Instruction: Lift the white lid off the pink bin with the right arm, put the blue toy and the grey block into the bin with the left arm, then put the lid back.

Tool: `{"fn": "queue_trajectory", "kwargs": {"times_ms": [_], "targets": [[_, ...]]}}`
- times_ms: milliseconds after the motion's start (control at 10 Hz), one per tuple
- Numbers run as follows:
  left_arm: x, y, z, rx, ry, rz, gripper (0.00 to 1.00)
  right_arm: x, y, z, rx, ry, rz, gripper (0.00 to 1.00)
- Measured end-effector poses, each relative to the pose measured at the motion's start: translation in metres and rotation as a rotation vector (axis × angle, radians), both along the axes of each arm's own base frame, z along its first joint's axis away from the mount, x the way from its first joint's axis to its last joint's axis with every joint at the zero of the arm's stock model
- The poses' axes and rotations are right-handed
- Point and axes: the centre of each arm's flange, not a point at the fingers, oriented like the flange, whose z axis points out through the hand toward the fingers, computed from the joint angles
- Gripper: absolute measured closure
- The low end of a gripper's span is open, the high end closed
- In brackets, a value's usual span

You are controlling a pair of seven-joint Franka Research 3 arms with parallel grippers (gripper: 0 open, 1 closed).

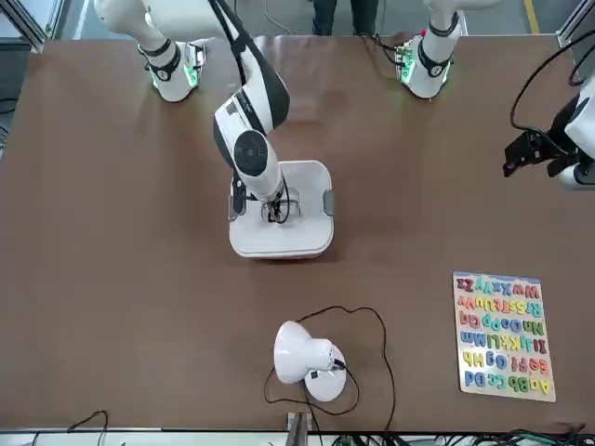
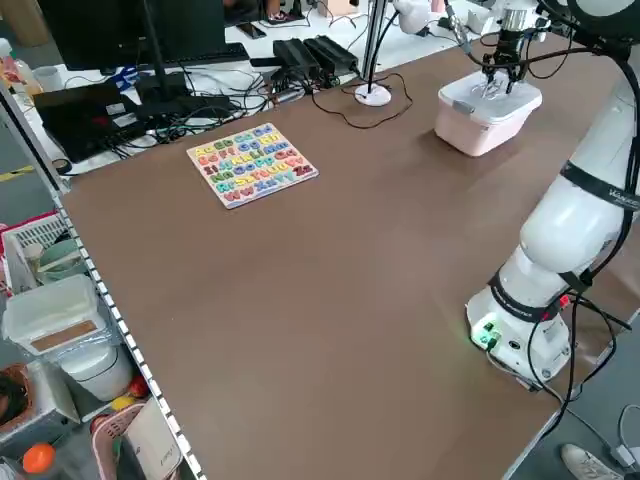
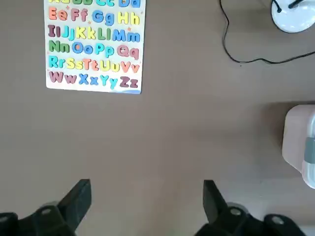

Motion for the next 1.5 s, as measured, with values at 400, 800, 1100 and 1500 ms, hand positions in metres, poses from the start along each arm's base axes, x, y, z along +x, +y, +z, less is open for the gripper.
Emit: {"fn": "queue_trajectory", "kwargs": {"times_ms": [400,800,1100,1500], "targets": [[0.000,0.000,0.001,0.000,-0.003,0.000,0.00,0.001,-0.001,0.002,-0.002,0.000,-0.006,0.00],[0.000,0.000,0.003,-0.001,-0.007,0.000,0.00,0.018,-0.015,0.017,-0.002,-0.027,-0.041,0.00],[0.000,0.000,0.003,-0.001,-0.007,0.000,0.00,0.039,-0.045,0.069,-0.010,-0.080,-0.075,0.00],[0.000,0.000,0.005,-0.001,-0.012,0.001,0.00,0.045,-0.105,0.146,-0.051,-0.136,0.192,0.00]]}}
